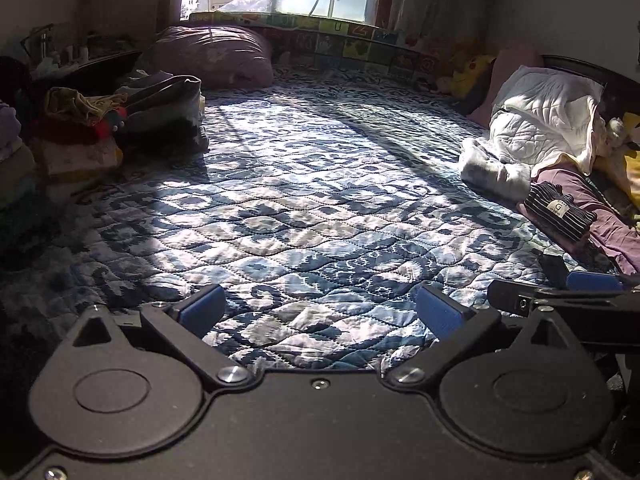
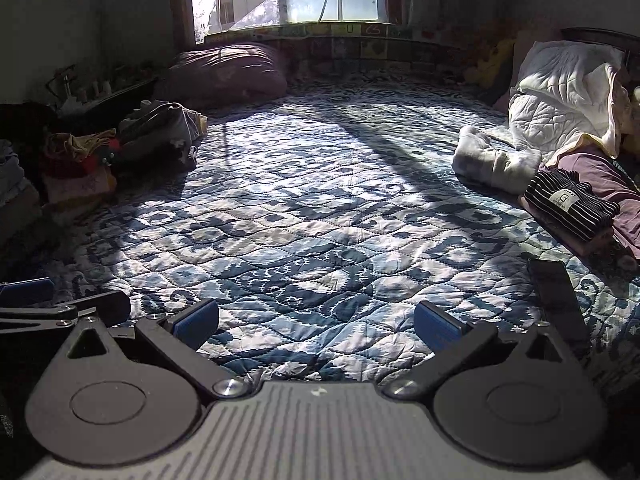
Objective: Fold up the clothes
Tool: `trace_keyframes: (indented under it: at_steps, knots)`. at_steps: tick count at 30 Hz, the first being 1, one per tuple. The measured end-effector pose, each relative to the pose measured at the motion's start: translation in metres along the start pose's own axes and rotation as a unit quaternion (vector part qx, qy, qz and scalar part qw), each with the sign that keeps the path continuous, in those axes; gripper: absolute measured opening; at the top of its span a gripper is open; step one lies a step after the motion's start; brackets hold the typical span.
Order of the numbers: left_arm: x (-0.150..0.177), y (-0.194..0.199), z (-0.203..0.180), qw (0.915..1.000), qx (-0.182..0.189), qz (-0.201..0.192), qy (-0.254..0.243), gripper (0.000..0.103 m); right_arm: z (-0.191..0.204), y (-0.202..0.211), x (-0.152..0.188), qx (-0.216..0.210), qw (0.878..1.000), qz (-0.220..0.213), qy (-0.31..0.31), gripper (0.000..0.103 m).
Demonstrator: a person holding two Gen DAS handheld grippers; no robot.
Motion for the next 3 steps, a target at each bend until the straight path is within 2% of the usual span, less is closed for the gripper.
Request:
trace_keyframes:
  at_steps: [3]
  knots:
    - [-0.0017, 0.002, 0.0001, 1.0, -0.001, -0.008, -0.005, 0.103, 0.0008, -0.0006, 0.0003, -0.005, 1.0, 0.0, -0.001, 0.103]
Point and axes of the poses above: each gripper's, at about its wrist camera, not at the fingertips, and y roughly against the way its jaws point, z to its left, x to its underside, the point moved 8 cm from there along -y, roughly the way its jaws point, and after that the axes turned 13 degrees about y, right-handed, at the moved point
